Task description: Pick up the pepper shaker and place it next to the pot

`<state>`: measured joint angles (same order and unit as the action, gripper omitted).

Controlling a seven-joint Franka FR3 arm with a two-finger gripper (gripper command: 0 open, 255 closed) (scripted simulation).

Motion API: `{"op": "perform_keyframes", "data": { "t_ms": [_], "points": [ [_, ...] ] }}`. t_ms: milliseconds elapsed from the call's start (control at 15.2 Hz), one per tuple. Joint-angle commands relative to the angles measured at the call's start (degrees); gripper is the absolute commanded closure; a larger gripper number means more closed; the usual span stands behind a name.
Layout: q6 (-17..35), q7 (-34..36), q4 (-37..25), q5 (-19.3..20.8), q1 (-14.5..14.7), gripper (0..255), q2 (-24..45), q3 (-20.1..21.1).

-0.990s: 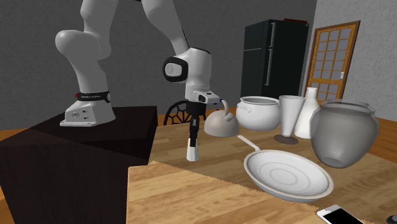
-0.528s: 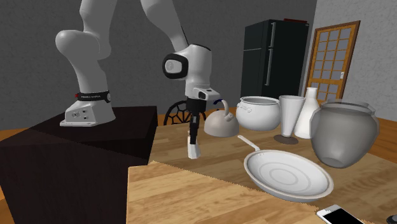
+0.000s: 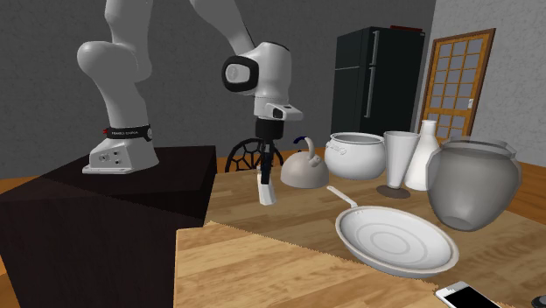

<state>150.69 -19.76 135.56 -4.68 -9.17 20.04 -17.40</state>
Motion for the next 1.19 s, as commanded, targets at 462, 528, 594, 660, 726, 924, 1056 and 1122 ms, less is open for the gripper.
{"op": "perform_keyframes", "data": {
  "t_ms": [462,528,594,660,726,924,1056,1122],
  "points": [
    [-6.21,2.09,0.35,3.46,1.46,255,-6.80,-2.06],
    [-6.93,2.32,0.33,3.84,1.58,255,-7.54,-2.23],
    [-7.66,2.55,0.30,4.21,1.69,255,-8.27,-2.38],
    [-8.39,2.78,0.25,4.58,1.79,255,-8.99,-2.53],
    [-9.13,2.99,0.18,4.94,1.88,255,-9.70,-2.66],
    [-11.38,3.62,-0.09,5.96,2.12,255,-11.79,-2.98],
    [-12.90,4.00,-0.34,6.59,2.24,255,-13.13,-3.14],
    [-13.66,4.18,-0.48,6.89,2.29,255,-13.79,-3.20]
  ]
}}
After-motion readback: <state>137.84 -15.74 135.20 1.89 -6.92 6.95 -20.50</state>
